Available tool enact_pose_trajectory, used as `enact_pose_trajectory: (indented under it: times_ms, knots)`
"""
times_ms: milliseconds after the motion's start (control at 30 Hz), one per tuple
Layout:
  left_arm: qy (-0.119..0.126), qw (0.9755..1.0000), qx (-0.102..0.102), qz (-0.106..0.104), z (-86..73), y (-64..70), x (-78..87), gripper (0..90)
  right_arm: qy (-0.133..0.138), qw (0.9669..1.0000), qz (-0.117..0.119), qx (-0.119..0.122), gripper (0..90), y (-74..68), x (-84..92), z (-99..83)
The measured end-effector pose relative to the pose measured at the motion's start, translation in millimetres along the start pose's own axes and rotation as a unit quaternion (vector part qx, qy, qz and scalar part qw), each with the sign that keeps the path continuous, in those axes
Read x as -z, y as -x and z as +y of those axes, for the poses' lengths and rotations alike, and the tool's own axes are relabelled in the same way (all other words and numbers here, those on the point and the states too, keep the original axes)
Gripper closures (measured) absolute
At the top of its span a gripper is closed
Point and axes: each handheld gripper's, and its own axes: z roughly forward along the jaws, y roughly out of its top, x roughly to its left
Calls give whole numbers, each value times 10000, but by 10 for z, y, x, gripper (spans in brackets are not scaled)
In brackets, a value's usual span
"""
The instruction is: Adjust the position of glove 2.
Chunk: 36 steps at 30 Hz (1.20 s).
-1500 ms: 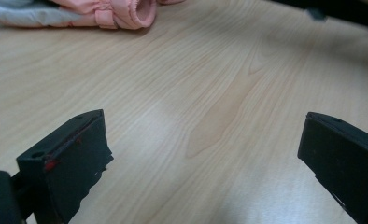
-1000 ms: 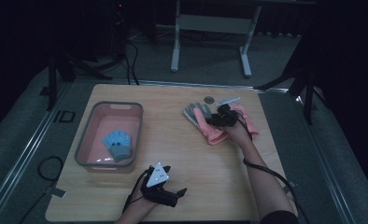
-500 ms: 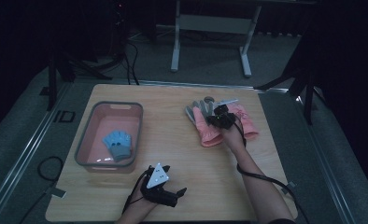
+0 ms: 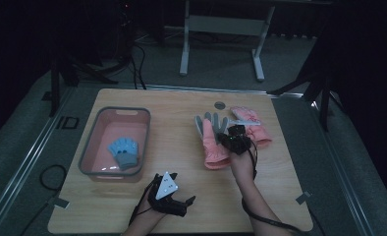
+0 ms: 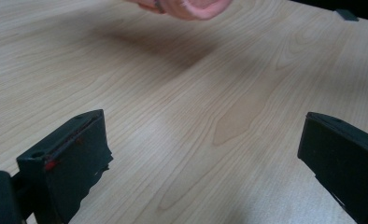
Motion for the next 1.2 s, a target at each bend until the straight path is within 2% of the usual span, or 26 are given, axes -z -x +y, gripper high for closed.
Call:
enact_pose_trajectory:
  times_ms: [133, 200, 400, 500, 700, 867, 967, 1067, 1200]
  knots:
    - [-12, 10000, -1, 17, 5, -4, 2, 21, 63, 9998, 75, -186, 879, -74, 93, -109]
    - [-12, 10000, -14, 6, 5, -2, 5, 21, 40, 9999, 42, -150, 878, -119, 88, -176]
    - [-34, 10000, -72, -10, -1, 15, -4, 21, -34, 9994, 36, -333, 877, -145, -40, -296]
    - [-43, 10000, -64, -23, -2, 14, -4, 21, -98, 9996, -64, -241, 877, -194, -141, -356]
    - [-25, 10000, -52, -53, -8, 24, -1, 21, -280, 9988, -171, -365, 855, -200, -355, -515]
    - [-47, 9999, -71, -56, -16, 28, -15, 21, -184, 9987, -242, -406, 806, -217, -356, -544]
    - [-42, 9999, -78, -58, -17, 29, -8, 21, -149, 9987, -191, -456, 766, -195, -313, -515]
    - [-26, 10000, -67, -59, -18, 27, -9, 21, -33, 9992, -34, -386, 690, -147, -200, -450]
    - [-26, 9999, -100, -70, -20, 34, -7, 21, 167, 9997, -174, 38, 619, -67, -21, -337]
